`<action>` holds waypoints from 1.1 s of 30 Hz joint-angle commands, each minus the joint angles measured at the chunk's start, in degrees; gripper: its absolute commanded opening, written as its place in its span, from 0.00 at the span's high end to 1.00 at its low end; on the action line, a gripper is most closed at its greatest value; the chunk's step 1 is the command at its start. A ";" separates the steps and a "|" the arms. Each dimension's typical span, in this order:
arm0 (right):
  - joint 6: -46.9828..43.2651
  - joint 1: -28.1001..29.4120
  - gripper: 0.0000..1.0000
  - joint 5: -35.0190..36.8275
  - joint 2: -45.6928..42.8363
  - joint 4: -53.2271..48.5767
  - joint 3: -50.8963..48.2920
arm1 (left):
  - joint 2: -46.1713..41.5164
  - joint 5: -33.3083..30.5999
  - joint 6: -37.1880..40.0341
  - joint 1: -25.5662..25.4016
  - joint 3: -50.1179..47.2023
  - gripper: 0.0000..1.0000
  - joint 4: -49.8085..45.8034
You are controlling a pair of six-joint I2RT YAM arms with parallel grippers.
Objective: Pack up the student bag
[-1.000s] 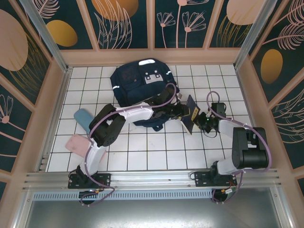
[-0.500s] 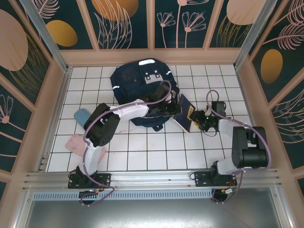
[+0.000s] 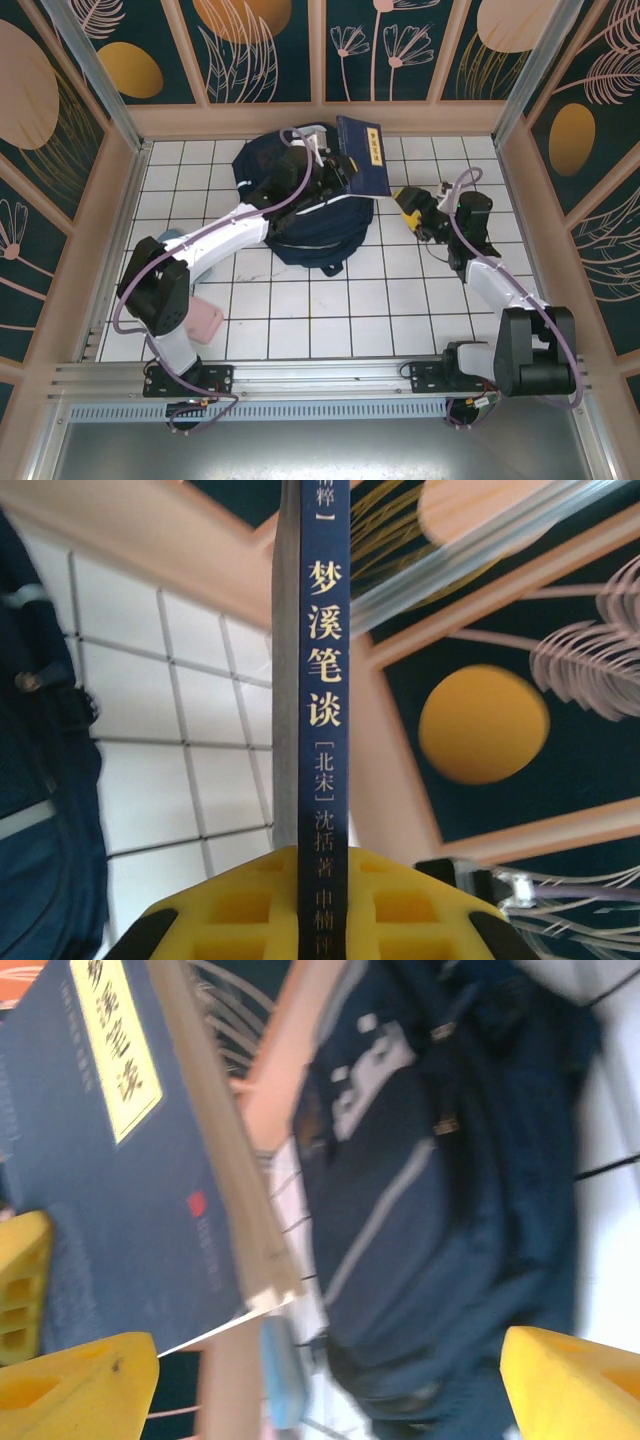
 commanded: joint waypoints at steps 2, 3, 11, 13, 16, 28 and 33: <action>14.88 6.03 0.08 -2.16 1.70 17.97 3.06 | -1.57 -5.95 -6.12 -0.22 -4.09 1.00 14.75; 15.93 7.22 0.07 -1.18 1.85 19.28 3.32 | -1.61 -6.53 -6.64 -0.25 -4.18 1.00 15.07; 29.39 10.40 0.05 2.89 8.21 32.45 4.08 | -1.57 -7.66 -11.96 -0.24 -7.68 1.00 23.13; 33.20 10.61 0.06 2.80 10.80 36.35 4.58 | -1.59 -8.51 -13.32 -0.24 -8.59 1.00 23.91; 36.49 10.86 0.07 3.07 14.19 40.43 6.12 | -3.21 -8.42 -14.96 -0.23 -9.58 1.00 25.20; 42.39 12.01 0.53 10.74 17.53 49.22 5.05 | -3.72 -7.89 -19.56 0.45 -12.28 1.00 28.55; 38.79 11.99 0.84 10.46 16.82 43.87 6.59 | -4.02 -7.30 -18.82 0.43 -12.46 1.00 27.87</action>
